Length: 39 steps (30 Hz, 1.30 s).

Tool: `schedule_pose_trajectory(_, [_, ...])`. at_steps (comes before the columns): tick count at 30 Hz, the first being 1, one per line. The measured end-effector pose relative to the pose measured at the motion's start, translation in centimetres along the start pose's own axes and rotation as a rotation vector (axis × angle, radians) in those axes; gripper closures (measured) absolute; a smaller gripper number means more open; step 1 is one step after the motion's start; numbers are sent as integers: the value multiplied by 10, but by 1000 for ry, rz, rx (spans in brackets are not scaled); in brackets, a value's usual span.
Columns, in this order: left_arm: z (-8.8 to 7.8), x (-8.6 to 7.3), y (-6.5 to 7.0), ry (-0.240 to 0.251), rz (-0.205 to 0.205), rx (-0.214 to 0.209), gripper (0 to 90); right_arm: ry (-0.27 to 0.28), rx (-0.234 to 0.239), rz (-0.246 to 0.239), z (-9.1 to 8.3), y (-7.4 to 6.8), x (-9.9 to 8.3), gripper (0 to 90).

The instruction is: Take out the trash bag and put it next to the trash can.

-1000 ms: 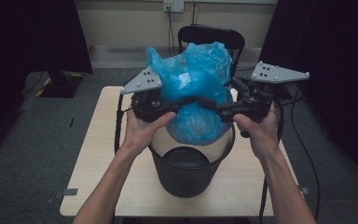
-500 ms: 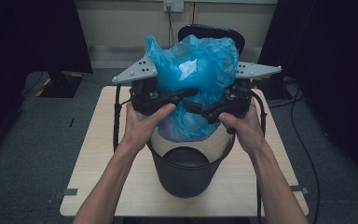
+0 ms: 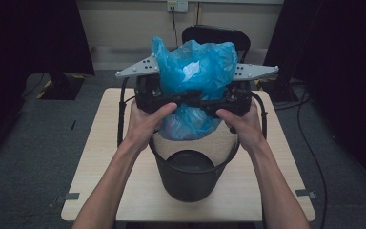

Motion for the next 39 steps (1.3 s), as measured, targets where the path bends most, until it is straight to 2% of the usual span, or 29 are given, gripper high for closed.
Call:
schedule_pose_trajectory(3, [2, 1, 0, 12, -17, -6, 629, 12, -6, 6, -2, 2, -4, 654])
schedule_pose_trajectory(4, [2, 1, 0, 9, -9, -1, 544, 11, -10, 17, -3, 4, -6, 711])
schedule_pose_trajectory(5, [6, 1, 1, -13, 14, 39, 507, 10, -20, 25, -3, 6, -8, 732])
schedule_pose_trajectory(7, [7, 1, 3, -22, 29, 59, 425, 9, -37, 23, -2, 8, -9, 762])
schedule_pose_trajectory(10, [5, 0, 7, -27, 65, 105, 358, 22, -50, 17, -3, 10, -11, 785])
schedule_pose_trajectory(12, [1, 0, 7, -17, 64, 128, 318, 27, -65, 22, -6, 12, -12, 789])
schedule_pose_trajectory(17, [-9, 1, 3, -9, 70, 175, 296, 59, -95, 35, -16, 16, -12, 792])
schedule_pose_trajectory(20, [-14, 0, -1, -5, 69, 189, 287, 71, -121, 46, -22, 20, -10, 793])
schedule_pose_trajectory(25, [-21, -4, -7, 11, 59, 220, 265, 87, -157, 68, -28, 37, -11, 793])
schedule_pose_trajectory(32, [-24, -11, -10, 8, 49, 223, 260, 128, -199, 110, -31, 62, -12, 796])
schedule_pose_trajectory(39, [-33, -18, -17, 5, 41, 249, 248, 135, -256, 101, -34, 82, 2, 799])
Point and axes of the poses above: each handheld gripper's, and its own axes: z roughly forward along the jaws, x roughly out of its top, y roughly to its right, the point moved 5 cm from there along z, roughly forward along the jaws, and after that the axes turned 6 degrees about x, right-handed, at the moved point
